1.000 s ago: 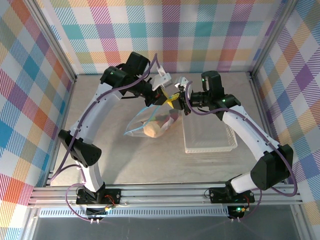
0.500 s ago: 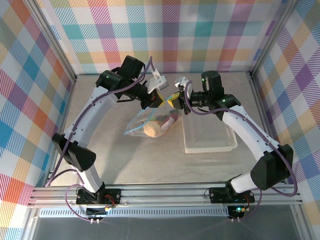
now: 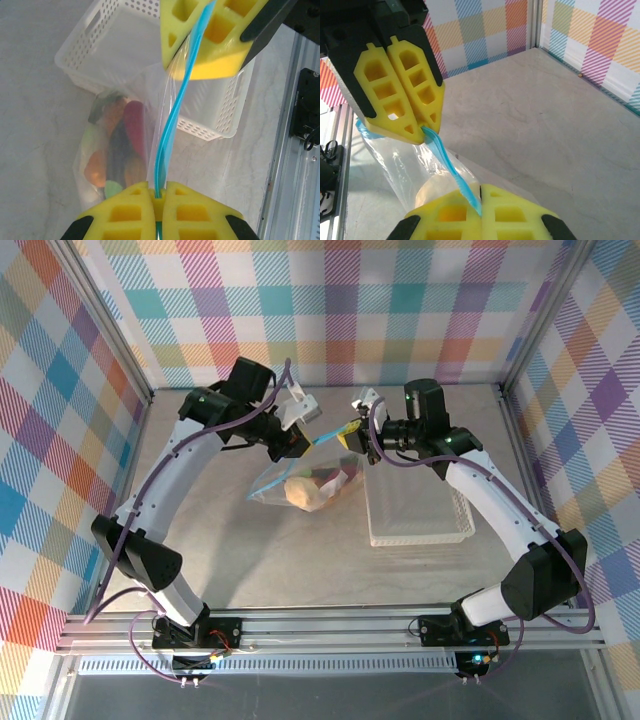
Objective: Place the food in the zip-top bag and seal the zipper
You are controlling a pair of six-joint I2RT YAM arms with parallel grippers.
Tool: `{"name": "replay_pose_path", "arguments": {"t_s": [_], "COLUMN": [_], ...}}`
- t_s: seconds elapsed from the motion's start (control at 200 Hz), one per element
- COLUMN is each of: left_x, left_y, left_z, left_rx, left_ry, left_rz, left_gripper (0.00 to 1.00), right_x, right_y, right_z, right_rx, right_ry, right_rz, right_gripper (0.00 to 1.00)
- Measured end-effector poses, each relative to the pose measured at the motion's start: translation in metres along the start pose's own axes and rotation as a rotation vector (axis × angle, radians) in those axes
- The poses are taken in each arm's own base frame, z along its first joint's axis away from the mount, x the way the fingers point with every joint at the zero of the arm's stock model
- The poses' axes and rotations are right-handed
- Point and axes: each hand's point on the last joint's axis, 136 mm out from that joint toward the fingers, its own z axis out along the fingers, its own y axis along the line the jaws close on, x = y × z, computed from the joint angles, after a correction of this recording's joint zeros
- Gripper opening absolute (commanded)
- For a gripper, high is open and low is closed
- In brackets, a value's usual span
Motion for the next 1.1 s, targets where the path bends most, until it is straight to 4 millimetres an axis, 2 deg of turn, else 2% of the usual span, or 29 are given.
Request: {"name": "replay_pose_path", "arguments": {"t_s": [0.385,0.92,1.1], "left_x": [0.017,0.035,0.045], "left_y": [0.009,0.018,0.019], "left_z": [0.006,-0.015,-0.015], "left_rx": [-0.031,-0.124,-0.145], "left_ry": [0.044,0.041,0.063], "left_rz": [-0.042,-0.121,-0.166], "left_gripper": [0.0,0.0,0.0], "right_x": [-0.006,-0.009,-0.01], "right_y": [-0.006,-0.013,-0.016], "right_z": [-0.002,0.002,0.002], "right_rx": [0.032,0.045,0.06], "right_ry": [-0.007,-0.015,-0.016], "right_rz": [0.038,0.083,0.092], "right_gripper": [0.0,0.0,0.0]}}
